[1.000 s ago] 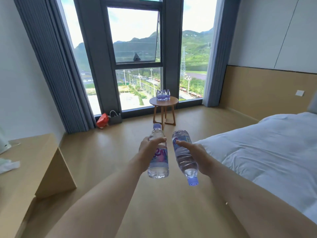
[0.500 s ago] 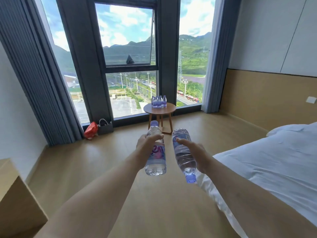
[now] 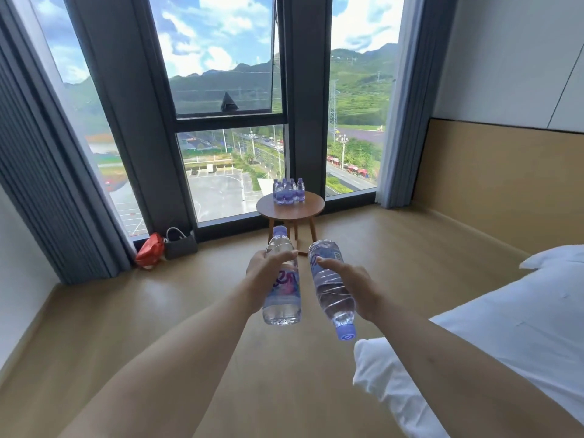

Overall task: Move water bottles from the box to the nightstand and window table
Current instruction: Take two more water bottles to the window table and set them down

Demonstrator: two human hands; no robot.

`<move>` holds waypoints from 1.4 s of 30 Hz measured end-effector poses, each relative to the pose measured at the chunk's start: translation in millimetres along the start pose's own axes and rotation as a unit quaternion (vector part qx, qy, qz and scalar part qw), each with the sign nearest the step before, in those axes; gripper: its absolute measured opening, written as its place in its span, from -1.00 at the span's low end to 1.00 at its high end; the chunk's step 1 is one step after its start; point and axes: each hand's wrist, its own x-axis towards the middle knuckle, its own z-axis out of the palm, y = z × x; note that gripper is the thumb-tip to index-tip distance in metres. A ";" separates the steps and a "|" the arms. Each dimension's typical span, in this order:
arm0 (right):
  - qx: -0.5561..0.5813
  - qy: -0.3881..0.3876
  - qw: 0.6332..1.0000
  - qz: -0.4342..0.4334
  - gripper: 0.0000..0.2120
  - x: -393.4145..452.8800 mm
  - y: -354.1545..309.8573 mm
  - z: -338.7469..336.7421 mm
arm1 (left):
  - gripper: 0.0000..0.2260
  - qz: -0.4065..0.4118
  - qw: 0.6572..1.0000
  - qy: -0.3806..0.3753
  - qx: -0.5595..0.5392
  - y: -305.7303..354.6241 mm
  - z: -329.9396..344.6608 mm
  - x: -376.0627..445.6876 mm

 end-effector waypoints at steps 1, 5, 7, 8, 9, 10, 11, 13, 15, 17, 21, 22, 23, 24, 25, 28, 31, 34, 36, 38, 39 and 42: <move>0.001 0.004 1.000 0.003 -0.46 21.3 -0.6 -1.3 | -0.46 -0.002 1.000 -0.005 0.000 -2.2 1.8 23.4; 0.006 0.028 1.000 0.004 -0.47 117.4 -5.6 -2.7 | -0.44 -0.001 1.000 -0.022 -0.005 -4.9 4.1 126.4; 0.004 0.040 0.999 0.004 -0.49 168.5 -14.0 -0.4 | -0.41 -0.002 0.999 -0.033 -0.012 -4.9 2.3 182.6; 0.002 0.045 0.999 0.007 -0.49 193.1 -20.4 1.2 | -0.41 -0.007 0.999 -0.039 -0.013 -3.2 1.2 209.7; 0.002 0.051 0.999 0.012 -0.49 217.3 -28.3 2.2 | -0.42 -0.015 0.999 -0.044 -0.016 0.4 0.3 235.9; 0.004 0.057 0.998 0.018 -0.50 241.3 -37.9 2.8 | -0.44 -0.021 0.998 -0.049 -0.020 5.0 -0.4 261.1; 0.005 0.061 0.998 0.022 -0.50 264.5 -47.8 3.5 | -0.45 -0.025 0.998 -0.052 -0.023 9.8 -1.0 285.7; 0.008 0.062 0.998 0.026 -0.51 307.1 -67.4 5.8 | -0.47 -0.026 0.998 -0.059 -0.020 20.9 -2.7 332.0; 0.024 0.061 0.997 0.032 -0.51 346.3 -82.8 8.3 | -0.49 -0.025 0.997 -0.070 -0.022 32.0 -5.7 375.4; 0.042 0.062 0.996 0.040 -0.52 383.7 -91.0 9.5 | -0.50 -0.025 0.996 -0.080 -0.020 38.4 -8.5 415.2; 0.049 0.060 0.995 0.058 -0.52 461.2 -100.0 8.9 | -0.47 -0.045 0.996 -0.074 -0.014 40.3 -11.3 491.9; 0.050 0.057 0.995 0.062 -0.53 482.6 -102.3 8.3 | -0.46 -0.049 0.996 -0.070 -0.012 40.5 -11.5 513.5; 0.049 0.054 0.995 0.063 -0.52 505.0 -104.4 7.0 | -0.44 -0.051 0.997 -0.064 -0.011 40.6 -11.3 535.9; 0.048 0.051 0.996 0.063 -0.52 528.6 -106.6 5.0 | -0.43 -0.053 0.997 -0.056 -0.009 40.7 -10.5 559.1; 0.046 0.047 0.996 0.063 -0.51 553.3 -108.5 2.2 | -0.43 -0.055 0.997 -0.046 -0.008 40.4 -9.0 582.6; 0.054 0.031 0.996 0.062 -0.50 631.6 -115.7 -9.8 | -0.46 -0.059 0.998 -0.011 -0.011 41.7 -1.6 656.6; 0.067 0.015 0.995 0.073 -0.48 709.6 -130.3 -20.7 | -0.51 -0.072 0.997 0.016 -0.009 46.3 3.4 729.5; 0.075 -0.013 0.992 0.104 -0.45 777.4 -148.8 -30.1 | -0.57 -0.090 0.995 0.033 0.011 56.6 6.2 792.7; 0.078 -0.040 0.989 0.119 -0.44 819.9 -162.3 -36.2 | -0.55 -0.091 0.995 0.041 0.022 64.3 7.6 833.1; 0.084 -0.078 0.983 0.142 -0.48 858.1 -172.1 -37.8 | -0.50 -0.098 0.993 0.051 0.036 67.5 7.9 872.1; 0.090 -0.092 0.980 0.151 -0.48 875.1 -175.1 -36.7 | -0.47 -0.106 0.992 0.053 0.042 67.6 7.8 890.2; 0.099 -0.098 0.975 0.175 -0.41 924.6 -180.0 -33.0 | -0.41 -0.125 0.989 0.054 0.051 67.3 7.1 942.8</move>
